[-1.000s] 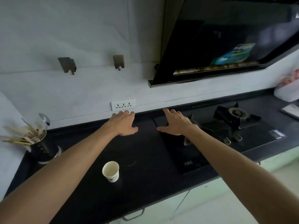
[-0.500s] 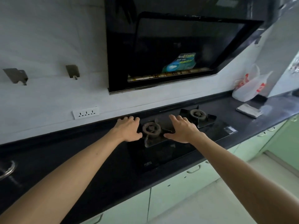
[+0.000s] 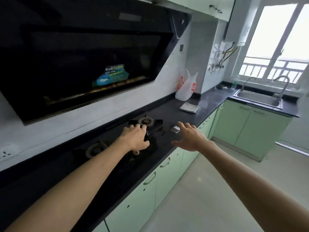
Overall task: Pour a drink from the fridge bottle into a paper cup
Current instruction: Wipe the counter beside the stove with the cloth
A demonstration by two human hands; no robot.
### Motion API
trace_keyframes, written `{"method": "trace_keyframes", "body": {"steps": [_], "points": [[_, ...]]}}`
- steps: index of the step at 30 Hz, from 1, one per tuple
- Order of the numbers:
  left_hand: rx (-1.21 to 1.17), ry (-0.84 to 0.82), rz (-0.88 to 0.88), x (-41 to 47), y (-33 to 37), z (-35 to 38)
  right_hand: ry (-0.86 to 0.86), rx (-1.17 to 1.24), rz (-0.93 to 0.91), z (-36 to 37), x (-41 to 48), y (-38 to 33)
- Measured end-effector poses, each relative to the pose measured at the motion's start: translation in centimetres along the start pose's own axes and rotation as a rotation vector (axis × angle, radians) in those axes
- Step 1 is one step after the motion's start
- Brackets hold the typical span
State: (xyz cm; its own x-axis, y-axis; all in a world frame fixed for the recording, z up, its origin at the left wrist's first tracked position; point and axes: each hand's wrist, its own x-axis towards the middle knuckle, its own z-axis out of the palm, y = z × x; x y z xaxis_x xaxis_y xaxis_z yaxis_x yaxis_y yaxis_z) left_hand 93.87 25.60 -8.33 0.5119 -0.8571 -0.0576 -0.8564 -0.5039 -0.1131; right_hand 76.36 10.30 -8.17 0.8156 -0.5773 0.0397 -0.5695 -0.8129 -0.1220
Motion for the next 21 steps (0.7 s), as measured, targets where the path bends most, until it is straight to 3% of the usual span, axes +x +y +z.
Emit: {"method": "trace_keyframes", "body": {"steps": [11, 21], "points": [[-0.046, -0.006, 0.276, 10.6, 11.0, -0.9, 0.002, 0.044, 0.302, -0.2, -0.8, 11.9], [-0.050, 0.002, 0.390, 20.0, 13.7, -2.9, 0.052, 0.094, 0.448, -2.0, 4.0, 17.0]]}}
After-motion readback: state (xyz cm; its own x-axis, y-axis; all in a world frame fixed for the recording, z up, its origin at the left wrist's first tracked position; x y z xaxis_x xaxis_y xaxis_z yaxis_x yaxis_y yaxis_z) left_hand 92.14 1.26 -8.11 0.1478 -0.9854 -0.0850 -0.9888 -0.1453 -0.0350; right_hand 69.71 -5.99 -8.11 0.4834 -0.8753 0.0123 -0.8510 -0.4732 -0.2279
